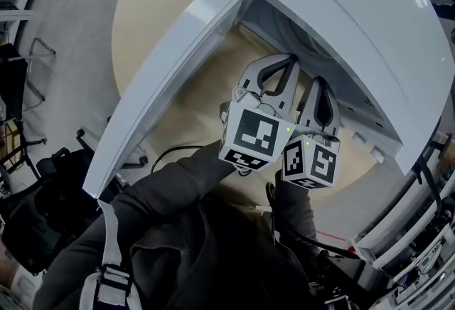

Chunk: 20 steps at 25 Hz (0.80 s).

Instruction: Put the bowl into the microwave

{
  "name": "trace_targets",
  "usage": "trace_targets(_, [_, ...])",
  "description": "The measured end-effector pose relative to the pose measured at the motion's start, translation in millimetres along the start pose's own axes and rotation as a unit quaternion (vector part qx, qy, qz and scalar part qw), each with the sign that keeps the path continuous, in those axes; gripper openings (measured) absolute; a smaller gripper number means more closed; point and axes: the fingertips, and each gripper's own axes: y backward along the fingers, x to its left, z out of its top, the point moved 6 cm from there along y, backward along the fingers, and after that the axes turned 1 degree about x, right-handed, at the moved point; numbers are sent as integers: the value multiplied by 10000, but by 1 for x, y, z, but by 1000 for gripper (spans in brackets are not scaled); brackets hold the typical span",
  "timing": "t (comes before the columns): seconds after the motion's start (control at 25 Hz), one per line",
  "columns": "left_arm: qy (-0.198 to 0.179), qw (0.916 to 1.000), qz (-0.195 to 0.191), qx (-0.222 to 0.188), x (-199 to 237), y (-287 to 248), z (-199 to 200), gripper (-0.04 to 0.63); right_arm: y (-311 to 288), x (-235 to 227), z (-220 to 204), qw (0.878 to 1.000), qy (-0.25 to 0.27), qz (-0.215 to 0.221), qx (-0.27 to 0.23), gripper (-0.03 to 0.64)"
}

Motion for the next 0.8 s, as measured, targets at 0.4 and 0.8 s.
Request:
trace_targets(0.4, [34, 9990, -336, 278, -1, -45, 7, 9, -37, -21, 12, 9989, -29, 126, 457, 8])
trace_targets(0.8, [-26, 9994, -276, 189, 4, -77, 20, 9, -61, -32, 27, 9987, -8, 338, 371, 8])
